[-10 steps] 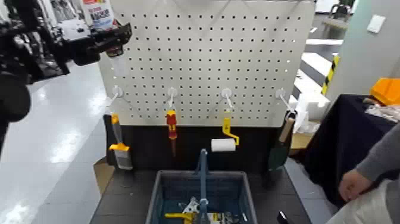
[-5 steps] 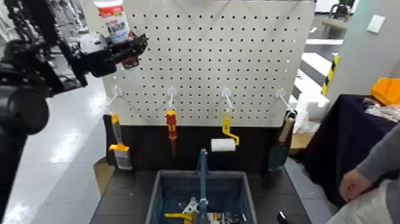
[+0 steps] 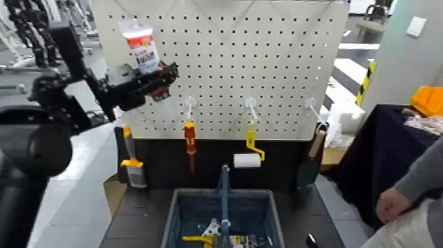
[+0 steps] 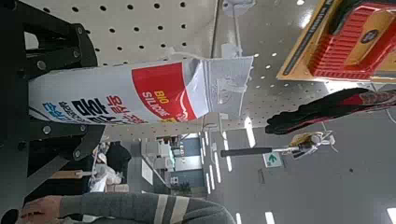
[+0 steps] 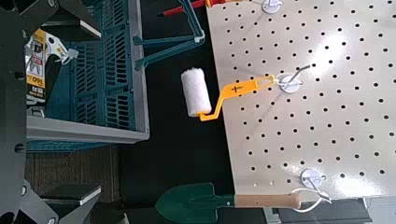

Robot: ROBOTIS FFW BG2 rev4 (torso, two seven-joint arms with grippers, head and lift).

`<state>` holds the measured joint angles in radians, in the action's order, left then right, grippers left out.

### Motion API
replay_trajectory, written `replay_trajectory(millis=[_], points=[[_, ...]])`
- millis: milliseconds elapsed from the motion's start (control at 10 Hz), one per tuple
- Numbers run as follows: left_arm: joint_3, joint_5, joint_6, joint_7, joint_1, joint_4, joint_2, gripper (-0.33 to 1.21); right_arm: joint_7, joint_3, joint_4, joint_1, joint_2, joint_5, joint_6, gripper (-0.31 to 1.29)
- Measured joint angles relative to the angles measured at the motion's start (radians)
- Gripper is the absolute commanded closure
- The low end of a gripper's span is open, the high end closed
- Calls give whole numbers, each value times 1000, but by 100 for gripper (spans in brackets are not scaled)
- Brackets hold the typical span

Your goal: Put the red glue tube into the crate.

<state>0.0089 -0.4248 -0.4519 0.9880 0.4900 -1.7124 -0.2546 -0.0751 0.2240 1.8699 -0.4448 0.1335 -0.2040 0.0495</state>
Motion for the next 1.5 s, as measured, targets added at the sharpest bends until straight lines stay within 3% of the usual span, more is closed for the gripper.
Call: replay_trajectory(millis=[500, 1500], points=[[-35, -33, -28, -19, -106, 0, 49, 119, 0, 0, 0, 0, 1, 0, -5, 15], [-87, 6, -72, -6, -212, 84, 81, 119, 0, 4, 2, 3, 5, -5, -13, 16]])
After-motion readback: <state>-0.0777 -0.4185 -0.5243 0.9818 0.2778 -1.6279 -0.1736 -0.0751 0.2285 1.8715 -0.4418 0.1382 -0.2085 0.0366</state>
